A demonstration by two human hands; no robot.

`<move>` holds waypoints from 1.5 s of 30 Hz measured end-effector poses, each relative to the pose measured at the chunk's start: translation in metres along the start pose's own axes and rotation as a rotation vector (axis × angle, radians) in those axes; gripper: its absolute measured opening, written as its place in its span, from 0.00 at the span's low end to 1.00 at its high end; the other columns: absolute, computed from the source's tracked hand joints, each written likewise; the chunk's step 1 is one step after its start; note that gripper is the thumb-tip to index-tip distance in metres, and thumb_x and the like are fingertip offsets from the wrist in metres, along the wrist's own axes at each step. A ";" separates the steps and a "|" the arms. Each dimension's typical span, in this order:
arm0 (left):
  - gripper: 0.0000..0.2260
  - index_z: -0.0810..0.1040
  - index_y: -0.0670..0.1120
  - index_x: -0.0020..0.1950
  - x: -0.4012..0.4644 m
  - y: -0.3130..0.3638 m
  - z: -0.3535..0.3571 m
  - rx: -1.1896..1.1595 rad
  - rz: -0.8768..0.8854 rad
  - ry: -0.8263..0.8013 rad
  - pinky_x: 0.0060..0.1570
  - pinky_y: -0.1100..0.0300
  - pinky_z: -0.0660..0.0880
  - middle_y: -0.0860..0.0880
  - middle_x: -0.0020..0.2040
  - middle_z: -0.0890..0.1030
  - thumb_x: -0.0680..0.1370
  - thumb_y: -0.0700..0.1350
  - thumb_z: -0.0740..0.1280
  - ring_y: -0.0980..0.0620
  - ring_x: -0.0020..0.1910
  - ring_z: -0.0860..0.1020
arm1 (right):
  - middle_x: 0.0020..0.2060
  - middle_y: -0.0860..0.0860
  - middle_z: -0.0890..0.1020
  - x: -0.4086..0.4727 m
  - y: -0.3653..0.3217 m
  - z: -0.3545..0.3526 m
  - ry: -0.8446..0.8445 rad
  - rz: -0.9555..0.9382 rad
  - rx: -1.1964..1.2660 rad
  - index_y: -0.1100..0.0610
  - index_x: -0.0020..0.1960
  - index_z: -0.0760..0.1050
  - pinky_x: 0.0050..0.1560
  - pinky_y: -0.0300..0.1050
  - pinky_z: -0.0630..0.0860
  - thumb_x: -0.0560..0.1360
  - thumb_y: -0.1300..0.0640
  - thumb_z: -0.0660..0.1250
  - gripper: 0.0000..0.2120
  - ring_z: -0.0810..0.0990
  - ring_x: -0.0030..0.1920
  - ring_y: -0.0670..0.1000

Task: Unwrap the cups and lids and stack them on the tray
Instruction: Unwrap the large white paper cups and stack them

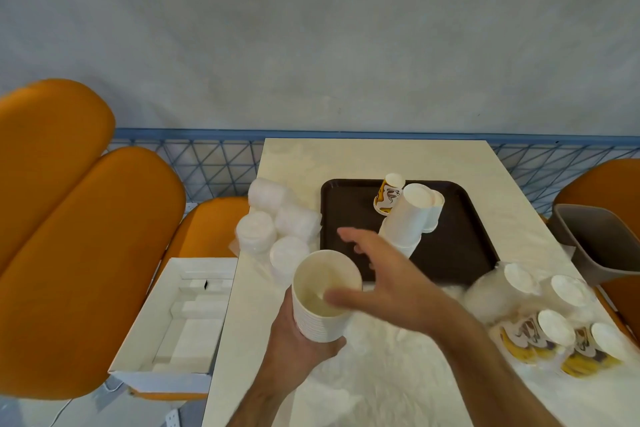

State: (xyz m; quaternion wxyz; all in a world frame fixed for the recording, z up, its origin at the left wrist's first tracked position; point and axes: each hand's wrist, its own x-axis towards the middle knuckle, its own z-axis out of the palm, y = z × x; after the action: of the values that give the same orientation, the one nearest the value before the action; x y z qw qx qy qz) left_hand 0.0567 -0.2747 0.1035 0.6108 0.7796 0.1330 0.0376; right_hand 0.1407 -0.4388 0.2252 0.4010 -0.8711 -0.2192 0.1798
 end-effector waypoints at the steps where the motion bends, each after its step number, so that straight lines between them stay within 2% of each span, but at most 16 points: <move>1: 0.39 0.69 0.56 0.62 0.000 0.001 0.000 0.001 0.004 -0.002 0.46 0.78 0.71 0.62 0.52 0.81 0.59 0.38 0.85 0.70 0.54 0.76 | 0.71 0.35 0.66 -0.003 0.000 0.006 -0.052 0.010 -0.053 0.43 0.78 0.59 0.68 0.40 0.67 0.64 0.36 0.79 0.49 0.65 0.69 0.40; 4: 0.41 0.68 0.53 0.67 0.001 0.003 0.000 0.030 0.020 -0.023 0.46 0.80 0.69 0.60 0.56 0.78 0.59 0.43 0.85 0.72 0.56 0.74 | 0.71 0.36 0.64 -0.004 0.003 0.018 -0.067 -0.047 -0.143 0.42 0.77 0.57 0.71 0.45 0.67 0.61 0.38 0.82 0.53 0.64 0.70 0.42; 7: 0.41 0.69 0.53 0.67 0.004 0.000 0.000 0.056 0.006 -0.040 0.48 0.78 0.71 0.59 0.58 0.79 0.59 0.49 0.85 0.65 0.58 0.76 | 0.70 0.36 0.66 -0.002 0.004 0.021 -0.034 -0.109 -0.201 0.42 0.76 0.59 0.69 0.40 0.63 0.62 0.40 0.82 0.51 0.64 0.70 0.41; 10: 0.40 0.69 0.53 0.67 0.006 -0.003 0.001 0.088 0.000 -0.061 0.51 0.75 0.73 0.57 0.57 0.79 0.59 0.53 0.83 0.59 0.57 0.78 | 0.63 0.33 0.66 -0.001 0.004 0.020 0.010 -0.145 -0.209 0.42 0.73 0.63 0.64 0.32 0.61 0.61 0.42 0.83 0.47 0.65 0.67 0.39; 15: 0.39 0.70 0.52 0.66 0.007 -0.004 0.004 0.120 0.000 -0.055 0.56 0.66 0.78 0.56 0.56 0.79 0.58 0.54 0.82 0.56 0.56 0.78 | 0.62 0.37 0.68 0.001 0.003 0.018 -0.001 -0.133 -0.195 0.44 0.70 0.65 0.59 0.31 0.69 0.59 0.44 0.84 0.46 0.71 0.63 0.43; 20: 0.38 0.69 0.56 0.63 0.006 -0.006 0.003 0.113 -0.023 -0.052 0.46 0.78 0.72 0.61 0.55 0.78 0.60 0.49 0.84 0.64 0.54 0.77 | 0.61 0.37 0.71 0.005 -0.004 0.011 -0.036 -0.115 -0.201 0.43 0.69 0.64 0.60 0.41 0.76 0.58 0.43 0.83 0.45 0.74 0.60 0.45; 23: 0.37 0.68 0.57 0.63 0.005 -0.004 0.001 0.099 -0.016 -0.060 0.47 0.78 0.72 0.61 0.56 0.78 0.61 0.48 0.84 0.61 0.55 0.78 | 0.58 0.36 0.74 0.004 -0.008 0.007 -0.026 -0.101 -0.164 0.41 0.66 0.65 0.59 0.44 0.79 0.58 0.41 0.84 0.43 0.76 0.58 0.45; 25: 0.39 0.69 0.56 0.65 0.005 -0.005 0.001 0.059 -0.009 -0.054 0.52 0.73 0.75 0.59 0.57 0.79 0.59 0.50 0.84 0.57 0.58 0.78 | 0.59 0.37 0.71 0.003 -0.011 0.006 0.011 -0.111 -0.143 0.41 0.65 0.66 0.59 0.39 0.77 0.57 0.41 0.85 0.42 0.74 0.59 0.44; 27: 0.41 0.69 0.55 0.66 0.005 -0.007 0.002 0.036 -0.015 -0.056 0.57 0.61 0.79 0.57 0.58 0.80 0.57 0.56 0.83 0.53 0.59 0.79 | 0.60 0.37 0.69 0.003 -0.012 0.006 0.032 -0.138 -0.156 0.42 0.64 0.67 0.59 0.35 0.75 0.57 0.41 0.85 0.42 0.72 0.60 0.43; 30: 0.41 0.70 0.55 0.66 0.006 -0.009 0.002 0.021 -0.024 -0.058 0.58 0.52 0.80 0.56 0.57 0.81 0.55 0.58 0.82 0.52 0.58 0.80 | 0.59 0.35 0.70 0.003 -0.012 0.006 0.003 -0.125 -0.138 0.40 0.64 0.66 0.59 0.36 0.75 0.58 0.42 0.85 0.41 0.73 0.60 0.43; 33: 0.39 0.71 0.56 0.64 0.007 -0.011 0.002 0.039 -0.021 -0.068 0.57 0.57 0.80 0.56 0.57 0.81 0.56 0.55 0.83 0.55 0.57 0.80 | 0.58 0.34 0.73 0.003 -0.013 0.003 0.004 -0.125 -0.126 0.38 0.64 0.66 0.61 0.45 0.77 0.57 0.39 0.83 0.41 0.75 0.60 0.44; 36: 0.38 0.70 0.60 0.63 0.006 -0.011 0.002 0.031 -0.027 -0.070 0.51 0.69 0.77 0.60 0.57 0.80 0.58 0.52 0.84 0.60 0.57 0.79 | 0.56 0.35 0.77 0.001 -0.015 -0.001 0.014 -0.115 -0.084 0.38 0.63 0.65 0.61 0.53 0.78 0.56 0.36 0.81 0.40 0.78 0.58 0.45; 38: 0.40 0.70 0.61 0.64 0.005 -0.010 0.001 0.010 -0.021 -0.054 0.48 0.70 0.77 0.61 0.56 0.80 0.57 0.50 0.84 0.61 0.57 0.79 | 0.56 0.36 0.78 -0.001 -0.017 -0.005 0.017 -0.115 -0.023 0.38 0.64 0.65 0.62 0.51 0.77 0.58 0.40 0.81 0.39 0.78 0.59 0.44; 41: 0.42 0.69 0.61 0.66 0.002 -0.008 -0.001 -0.016 -0.008 -0.046 0.46 0.71 0.76 0.65 0.57 0.80 0.58 0.46 0.85 0.62 0.57 0.78 | 0.55 0.33 0.78 -0.010 -0.026 -0.017 0.069 -0.148 0.177 0.42 0.63 0.66 0.58 0.30 0.72 0.64 0.53 0.83 0.36 0.76 0.61 0.38; 42: 0.43 0.68 0.61 0.67 0.002 -0.007 -0.001 -0.028 -0.004 -0.050 0.46 0.72 0.76 0.66 0.58 0.79 0.59 0.44 0.85 0.64 0.58 0.78 | 0.55 0.33 0.78 -0.013 -0.031 -0.021 0.109 -0.183 0.246 0.43 0.63 0.66 0.58 0.29 0.72 0.63 0.55 0.83 0.36 0.76 0.61 0.38; 45: 0.43 0.68 0.62 0.67 0.001 -0.007 -0.002 -0.037 0.007 -0.051 0.46 0.73 0.75 0.67 0.57 0.79 0.59 0.41 0.85 0.65 0.57 0.77 | 0.58 0.41 0.76 -0.019 -0.038 -0.030 0.290 -0.333 0.433 0.46 0.67 0.64 0.59 0.43 0.77 0.60 0.50 0.79 0.40 0.77 0.62 0.49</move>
State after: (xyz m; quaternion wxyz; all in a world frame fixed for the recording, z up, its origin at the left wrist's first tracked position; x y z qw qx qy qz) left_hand 0.0563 -0.2709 0.0969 0.6281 0.7694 0.1137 0.0222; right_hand 0.1301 -0.4451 0.2754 0.6283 -0.7341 -0.2559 0.0279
